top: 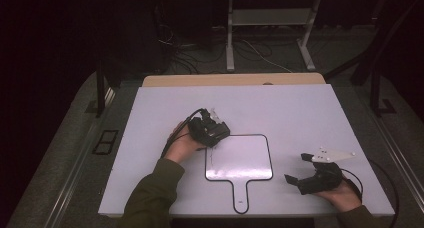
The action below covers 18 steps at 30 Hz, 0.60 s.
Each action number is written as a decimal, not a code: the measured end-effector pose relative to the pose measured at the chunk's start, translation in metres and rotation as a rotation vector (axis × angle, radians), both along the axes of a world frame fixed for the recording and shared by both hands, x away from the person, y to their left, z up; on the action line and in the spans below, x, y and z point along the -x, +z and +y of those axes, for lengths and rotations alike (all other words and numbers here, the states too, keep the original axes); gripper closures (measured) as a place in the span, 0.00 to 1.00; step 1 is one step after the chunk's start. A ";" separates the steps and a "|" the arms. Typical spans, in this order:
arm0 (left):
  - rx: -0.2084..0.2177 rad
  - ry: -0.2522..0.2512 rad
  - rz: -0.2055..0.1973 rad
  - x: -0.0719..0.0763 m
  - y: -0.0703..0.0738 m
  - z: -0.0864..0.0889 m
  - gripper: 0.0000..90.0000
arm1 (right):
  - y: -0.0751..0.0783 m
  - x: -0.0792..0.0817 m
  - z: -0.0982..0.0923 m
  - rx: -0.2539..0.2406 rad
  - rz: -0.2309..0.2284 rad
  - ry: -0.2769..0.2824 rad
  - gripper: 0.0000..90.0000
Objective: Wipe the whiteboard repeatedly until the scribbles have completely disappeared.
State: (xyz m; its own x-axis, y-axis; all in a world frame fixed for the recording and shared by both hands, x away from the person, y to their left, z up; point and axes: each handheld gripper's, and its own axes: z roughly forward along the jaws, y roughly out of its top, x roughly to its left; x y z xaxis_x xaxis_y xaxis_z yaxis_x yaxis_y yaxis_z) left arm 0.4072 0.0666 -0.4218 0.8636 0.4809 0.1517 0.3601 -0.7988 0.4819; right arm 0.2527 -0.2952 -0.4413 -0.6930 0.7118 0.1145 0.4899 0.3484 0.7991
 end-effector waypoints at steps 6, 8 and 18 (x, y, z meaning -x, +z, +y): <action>-0.015 0.004 -0.005 0.002 0.000 -0.002 0.44 | 0.000 0.000 -0.001 0.000 0.000 -0.001 0.00; -0.016 -0.012 -0.007 0.008 0.000 -0.005 0.44 | 0.000 0.000 -0.001 -0.001 0.000 -0.001 0.00; -0.009 0.005 -0.020 0.005 -0.001 -0.004 0.44 | 0.000 0.000 0.000 -0.001 -0.001 -0.001 0.00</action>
State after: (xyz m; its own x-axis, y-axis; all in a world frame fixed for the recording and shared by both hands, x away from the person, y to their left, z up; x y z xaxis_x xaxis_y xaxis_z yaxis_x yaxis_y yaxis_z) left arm 0.4026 0.0628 -0.4225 0.8577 0.4839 0.1738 0.3545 -0.8014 0.4818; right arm 0.2528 -0.2953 -0.4414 -0.6923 0.7126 0.1141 0.4895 0.3474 0.7998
